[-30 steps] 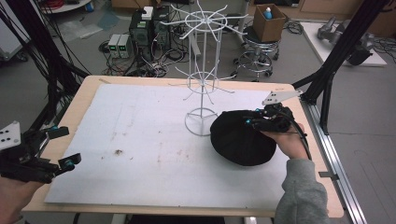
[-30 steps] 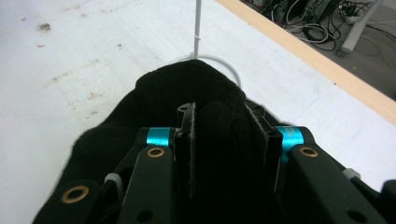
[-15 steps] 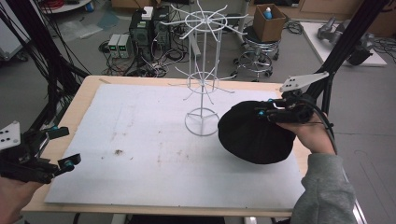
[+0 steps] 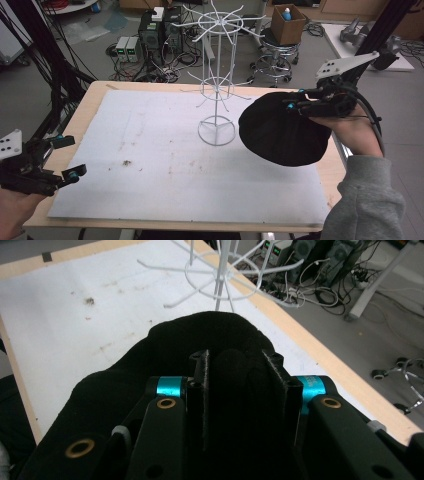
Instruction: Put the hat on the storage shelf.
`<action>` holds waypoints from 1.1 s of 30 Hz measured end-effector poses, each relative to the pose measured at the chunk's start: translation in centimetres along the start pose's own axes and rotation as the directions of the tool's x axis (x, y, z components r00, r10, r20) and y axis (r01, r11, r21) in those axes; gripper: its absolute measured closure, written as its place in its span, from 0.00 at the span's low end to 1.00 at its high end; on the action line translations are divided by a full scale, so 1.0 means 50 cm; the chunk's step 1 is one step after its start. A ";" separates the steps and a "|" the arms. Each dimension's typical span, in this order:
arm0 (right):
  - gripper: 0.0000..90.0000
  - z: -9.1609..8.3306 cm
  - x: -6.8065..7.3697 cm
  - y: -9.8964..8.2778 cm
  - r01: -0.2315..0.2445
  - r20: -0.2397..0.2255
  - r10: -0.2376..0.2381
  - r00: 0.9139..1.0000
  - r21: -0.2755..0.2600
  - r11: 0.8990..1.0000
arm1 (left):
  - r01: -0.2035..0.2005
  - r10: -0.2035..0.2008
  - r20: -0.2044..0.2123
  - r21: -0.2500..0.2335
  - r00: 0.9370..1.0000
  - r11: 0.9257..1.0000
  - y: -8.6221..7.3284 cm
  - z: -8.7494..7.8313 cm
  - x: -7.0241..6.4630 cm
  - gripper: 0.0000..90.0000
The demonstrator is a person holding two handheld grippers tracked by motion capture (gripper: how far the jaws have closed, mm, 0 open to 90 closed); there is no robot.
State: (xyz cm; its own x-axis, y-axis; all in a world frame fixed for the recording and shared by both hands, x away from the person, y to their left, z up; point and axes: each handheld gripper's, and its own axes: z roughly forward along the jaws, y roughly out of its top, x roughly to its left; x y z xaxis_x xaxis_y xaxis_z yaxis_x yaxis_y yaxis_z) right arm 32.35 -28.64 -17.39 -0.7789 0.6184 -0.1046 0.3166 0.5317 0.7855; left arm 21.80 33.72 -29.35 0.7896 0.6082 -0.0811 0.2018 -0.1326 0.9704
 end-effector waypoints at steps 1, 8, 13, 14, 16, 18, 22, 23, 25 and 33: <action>0.75 -0.013 0.001 0.010 0.001 0.003 -0.001 1.000 -0.011 1.000 | -0.001 0.001 0.000 -0.002 1.000 1.000 0.000 0.000 0.000 0.03; 0.75 -0.049 0.002 0.041 0.014 0.021 -0.013 1.000 -0.026 1.000 | -0.005 0.005 -0.006 0.001 1.000 1.000 0.001 0.000 0.001 0.03; 0.75 -0.079 0.002 0.072 0.028 0.043 -0.027 0.999 -0.036 0.999 | -0.010 0.010 -0.005 0.002 1.000 1.000 0.004 0.000 -0.001 0.03; 0.75 -0.079 0.002 0.072 0.028 0.043 -0.027 0.999 -0.036 0.999 | -0.010 0.010 -0.005 0.002 1.000 1.000 0.004 0.000 -0.001 0.03; 0.75 -0.089 0.000 0.080 0.029 0.042 -0.027 0.999 -0.046 0.999 | -0.011 0.011 -0.003 0.000 1.000 1.000 0.005 -0.001 -0.002 0.03; 0.75 -0.099 -0.002 0.089 0.030 0.043 -0.028 0.999 -0.050 0.998 | -0.015 0.015 -0.003 -0.002 1.000 1.000 0.007 -0.002 -0.002 0.03; 0.75 -0.114 -0.005 0.107 0.039 0.040 -0.037 0.998 -0.051 0.998 | -0.010 0.010 -0.002 0.000 1.000 1.000 0.007 -0.002 0.000 0.03; 0.75 -0.120 -0.006 0.116 0.044 0.043 -0.042 0.998 -0.049 0.998 | -0.008 0.008 -0.002 0.001 1.000 1.000 0.006 -0.001 0.001 0.03; 0.75 -0.125 -0.007 0.123 0.042 0.045 -0.040 0.998 -0.049 0.998 | -0.006 0.006 -0.002 0.003 1.000 1.000 0.006 -0.001 0.002 0.03; 0.75 -0.141 -0.019 0.142 0.048 0.046 -0.046 0.998 -0.050 0.998 | -0.003 0.003 0.005 0.007 1.000 1.000 0.006 0.002 0.003 0.03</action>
State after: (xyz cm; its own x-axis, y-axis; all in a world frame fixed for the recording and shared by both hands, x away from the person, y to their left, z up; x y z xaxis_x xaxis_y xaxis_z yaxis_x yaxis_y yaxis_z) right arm 31.53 -29.54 -7.41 -0.7671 0.6190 -0.1684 0.2510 0.5312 0.8092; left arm 22.03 33.66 -29.12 0.7931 0.6039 -0.0792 0.2032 -0.1398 0.9691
